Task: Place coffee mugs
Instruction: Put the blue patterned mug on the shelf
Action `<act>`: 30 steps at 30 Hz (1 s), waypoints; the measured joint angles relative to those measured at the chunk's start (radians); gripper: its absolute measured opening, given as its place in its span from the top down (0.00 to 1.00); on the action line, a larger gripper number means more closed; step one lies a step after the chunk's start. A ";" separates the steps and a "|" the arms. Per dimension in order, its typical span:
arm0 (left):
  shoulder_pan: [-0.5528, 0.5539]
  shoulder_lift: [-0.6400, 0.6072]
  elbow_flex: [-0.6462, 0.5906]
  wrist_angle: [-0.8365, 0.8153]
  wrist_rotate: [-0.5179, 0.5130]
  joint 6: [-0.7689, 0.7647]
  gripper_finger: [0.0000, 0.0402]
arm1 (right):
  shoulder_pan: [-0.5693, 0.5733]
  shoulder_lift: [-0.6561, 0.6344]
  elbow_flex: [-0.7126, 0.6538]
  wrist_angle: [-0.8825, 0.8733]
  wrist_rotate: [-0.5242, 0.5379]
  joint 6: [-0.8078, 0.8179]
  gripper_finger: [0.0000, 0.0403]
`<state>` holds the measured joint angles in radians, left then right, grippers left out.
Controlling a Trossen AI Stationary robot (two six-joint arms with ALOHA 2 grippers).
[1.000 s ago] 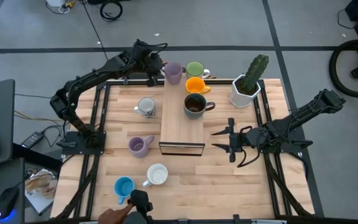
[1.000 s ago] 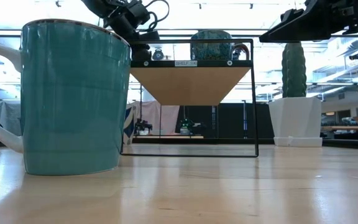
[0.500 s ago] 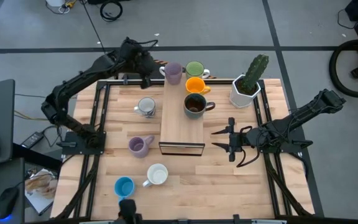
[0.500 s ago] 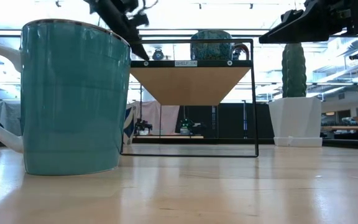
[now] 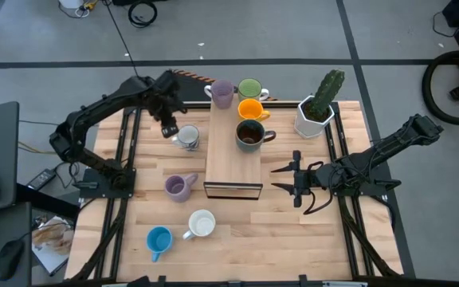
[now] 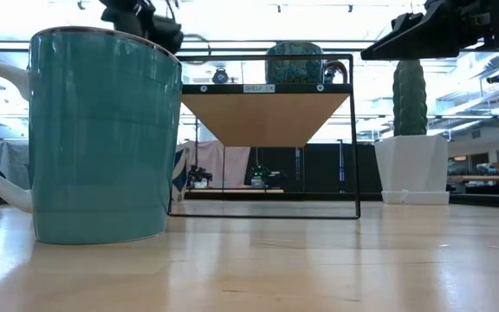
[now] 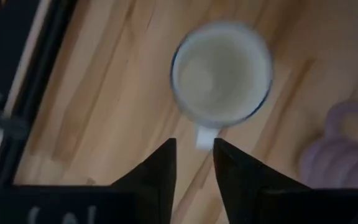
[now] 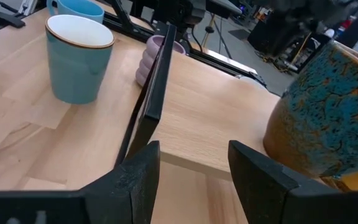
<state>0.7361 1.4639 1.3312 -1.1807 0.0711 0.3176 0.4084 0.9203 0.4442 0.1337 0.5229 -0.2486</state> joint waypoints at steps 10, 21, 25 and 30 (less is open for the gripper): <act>-0.001 0.000 -0.195 0.119 -0.017 -0.019 0.49 | 0.000 0.000 0.000 0.003 -0.001 -0.006 0.51; -0.041 0.000 -0.309 0.222 -0.015 -0.017 0.46 | 0.000 0.000 0.000 0.010 -0.004 -0.005 0.51; -0.049 0.000 -0.309 0.273 -0.015 -0.018 0.46 | 0.000 0.000 0.000 0.015 -0.008 -0.005 0.51; -0.062 0.010 -0.309 0.310 -0.016 0.007 0.46 | 0.000 0.000 0.000 0.015 -0.020 0.002 0.51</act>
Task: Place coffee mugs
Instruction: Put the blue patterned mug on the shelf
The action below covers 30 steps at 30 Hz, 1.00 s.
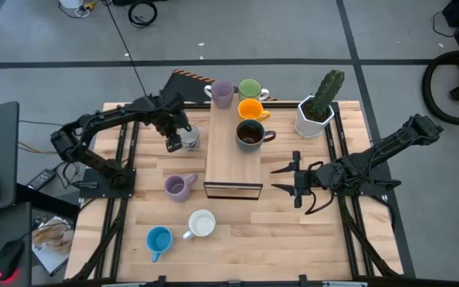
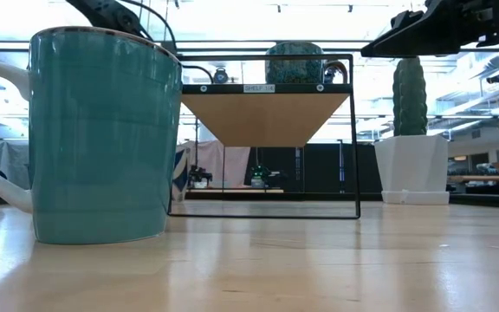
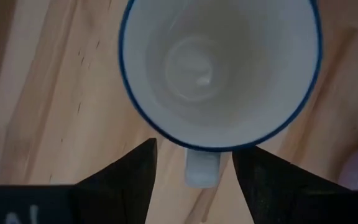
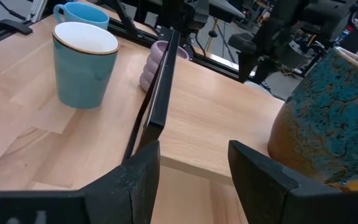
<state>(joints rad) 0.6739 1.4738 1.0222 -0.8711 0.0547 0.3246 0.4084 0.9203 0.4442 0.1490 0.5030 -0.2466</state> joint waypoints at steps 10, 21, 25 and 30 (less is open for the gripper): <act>0.000 0.000 -0.068 0.075 0.021 -0.001 0.53 | 0.000 0.000 0.000 0.000 0.000 0.000 0.51; -0.001 0.000 -0.100 0.178 0.035 -0.017 0.63 | 0.000 0.000 0.000 0.015 -0.002 -0.008 0.51; -0.016 0.000 -0.129 0.226 0.000 0.009 0.72 | 0.000 0.000 0.000 0.015 -0.007 -0.009 0.51; -0.029 0.000 -0.133 0.273 -0.019 0.015 0.84 | 0.000 0.000 0.000 0.015 -0.007 -0.011 0.51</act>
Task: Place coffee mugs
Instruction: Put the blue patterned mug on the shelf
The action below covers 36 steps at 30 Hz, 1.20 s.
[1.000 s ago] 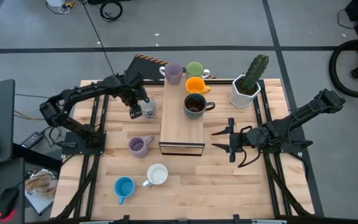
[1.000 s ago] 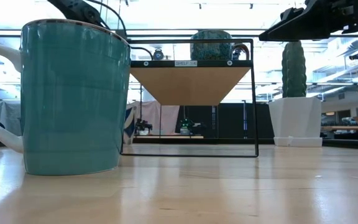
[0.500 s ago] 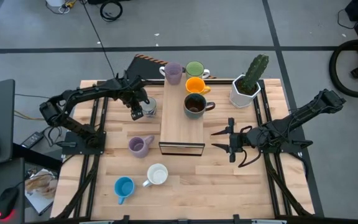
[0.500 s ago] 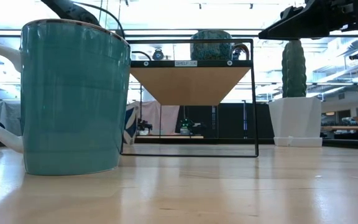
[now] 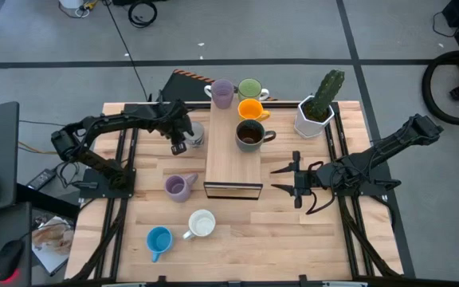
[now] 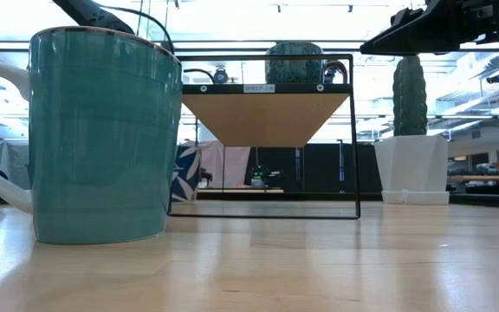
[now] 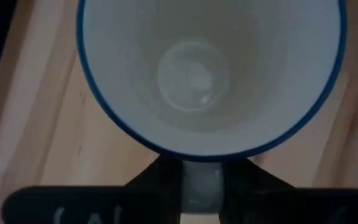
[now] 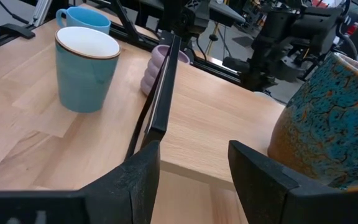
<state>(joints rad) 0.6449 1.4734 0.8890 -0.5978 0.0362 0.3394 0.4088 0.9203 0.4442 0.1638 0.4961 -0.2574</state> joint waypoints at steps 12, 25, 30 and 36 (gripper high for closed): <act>0.003 -0.011 0.098 -0.056 0.083 0.069 0.84 | 0.000 0.000 0.000 0.000 0.000 0.000 0.51; 0.001 -0.017 0.482 -0.445 -0.067 0.119 0.84 | 0.000 0.000 0.000 0.000 -0.001 0.003 0.51; -0.023 -0.017 0.642 -0.496 -0.069 0.126 0.84 | 0.000 0.000 0.000 0.000 -0.001 0.002 0.51; -0.054 -0.017 0.733 -0.503 -0.004 0.113 0.84 | 0.000 0.000 0.000 0.000 -0.001 0.000 0.51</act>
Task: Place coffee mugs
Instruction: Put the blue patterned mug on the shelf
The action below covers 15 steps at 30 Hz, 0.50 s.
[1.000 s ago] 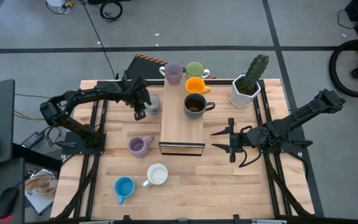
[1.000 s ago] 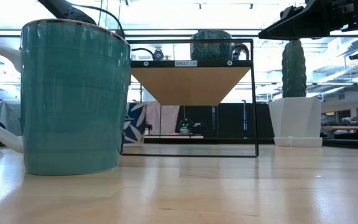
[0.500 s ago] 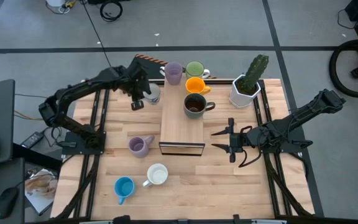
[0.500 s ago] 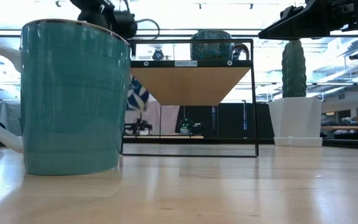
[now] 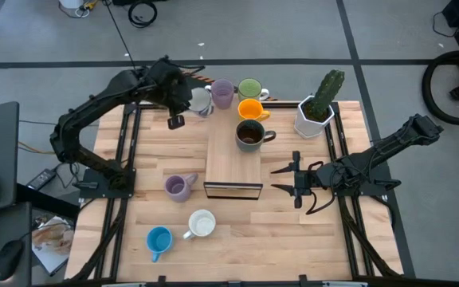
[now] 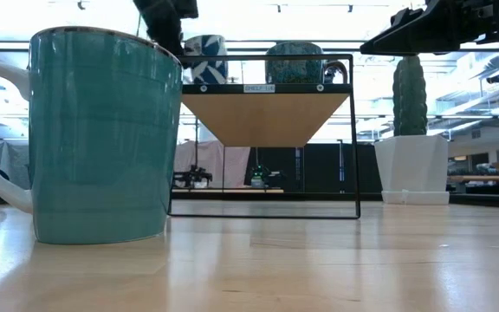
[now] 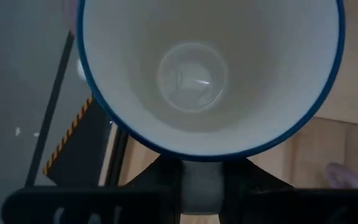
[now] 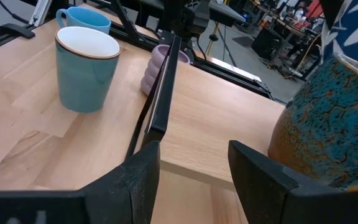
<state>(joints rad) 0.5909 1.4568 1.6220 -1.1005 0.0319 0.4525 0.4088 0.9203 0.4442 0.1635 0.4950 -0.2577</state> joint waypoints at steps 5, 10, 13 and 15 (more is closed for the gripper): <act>-0.047 0.046 -0.001 0.003 0.011 0.002 0.84 | 0.000 0.000 0.000 0.002 0.000 -0.004 0.51; -0.068 0.108 -0.001 0.053 0.016 0.010 0.84 | 0.000 0.000 0.000 0.025 -0.001 -0.025 0.51; -0.068 0.137 -0.001 0.085 0.013 0.015 0.84 | 0.000 0.000 0.000 0.027 -0.001 -0.034 0.51; -0.064 0.153 -0.001 0.095 0.015 0.016 0.84 | 0.000 0.000 0.000 0.026 -0.001 -0.034 0.51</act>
<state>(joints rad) 0.5269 1.6097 1.6211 -1.0055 0.0467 0.4683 0.4090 0.9203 0.4442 0.1892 0.4942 -0.2916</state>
